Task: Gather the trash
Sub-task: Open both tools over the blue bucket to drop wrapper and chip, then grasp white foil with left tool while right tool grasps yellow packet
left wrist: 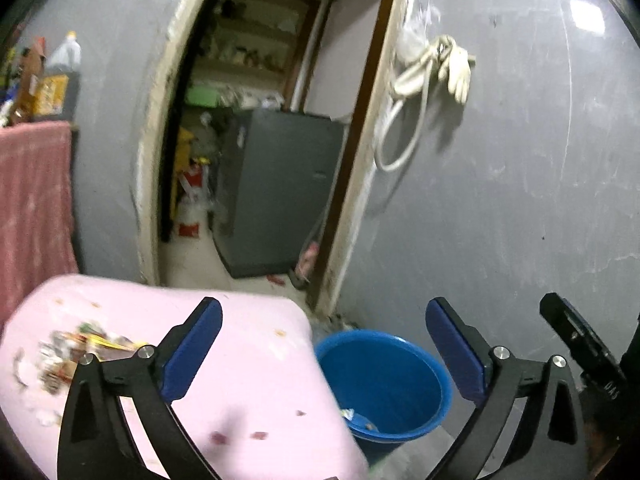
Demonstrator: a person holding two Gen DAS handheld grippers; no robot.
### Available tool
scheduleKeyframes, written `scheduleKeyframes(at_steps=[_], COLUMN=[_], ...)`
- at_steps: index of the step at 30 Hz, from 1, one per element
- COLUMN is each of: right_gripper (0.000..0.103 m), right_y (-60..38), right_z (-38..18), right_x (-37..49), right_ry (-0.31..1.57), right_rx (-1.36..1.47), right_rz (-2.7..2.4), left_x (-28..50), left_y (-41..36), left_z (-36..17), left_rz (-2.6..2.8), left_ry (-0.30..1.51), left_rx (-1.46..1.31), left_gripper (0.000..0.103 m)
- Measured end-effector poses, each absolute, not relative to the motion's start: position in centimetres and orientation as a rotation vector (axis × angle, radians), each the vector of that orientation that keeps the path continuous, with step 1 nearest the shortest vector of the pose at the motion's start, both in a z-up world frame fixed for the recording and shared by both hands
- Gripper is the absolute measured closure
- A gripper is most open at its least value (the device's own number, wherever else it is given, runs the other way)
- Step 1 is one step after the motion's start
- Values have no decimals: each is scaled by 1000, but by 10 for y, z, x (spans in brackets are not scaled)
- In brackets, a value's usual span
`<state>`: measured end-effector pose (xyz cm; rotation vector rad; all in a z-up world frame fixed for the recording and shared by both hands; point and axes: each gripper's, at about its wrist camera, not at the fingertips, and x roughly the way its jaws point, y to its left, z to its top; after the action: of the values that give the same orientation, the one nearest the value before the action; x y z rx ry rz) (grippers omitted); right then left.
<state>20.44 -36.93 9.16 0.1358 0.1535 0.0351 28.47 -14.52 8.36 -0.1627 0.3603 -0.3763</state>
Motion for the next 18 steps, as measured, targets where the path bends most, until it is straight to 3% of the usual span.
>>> scheduleKeyframes(at_steps=[7, 18], right_gripper=[0, 0], right_y=[-323, -243], right_z=[114, 118], right_x=[183, 175], right_ry=[63, 5], right_rx=[68, 41], right_rz=[103, 240], left_x=[241, 194], left_y=[-99, -30], left_z=[110, 101], left_rz=[-290, -135], left_ry=[255, 184], left_rx=[-146, -84], left_gripper=[2, 2])
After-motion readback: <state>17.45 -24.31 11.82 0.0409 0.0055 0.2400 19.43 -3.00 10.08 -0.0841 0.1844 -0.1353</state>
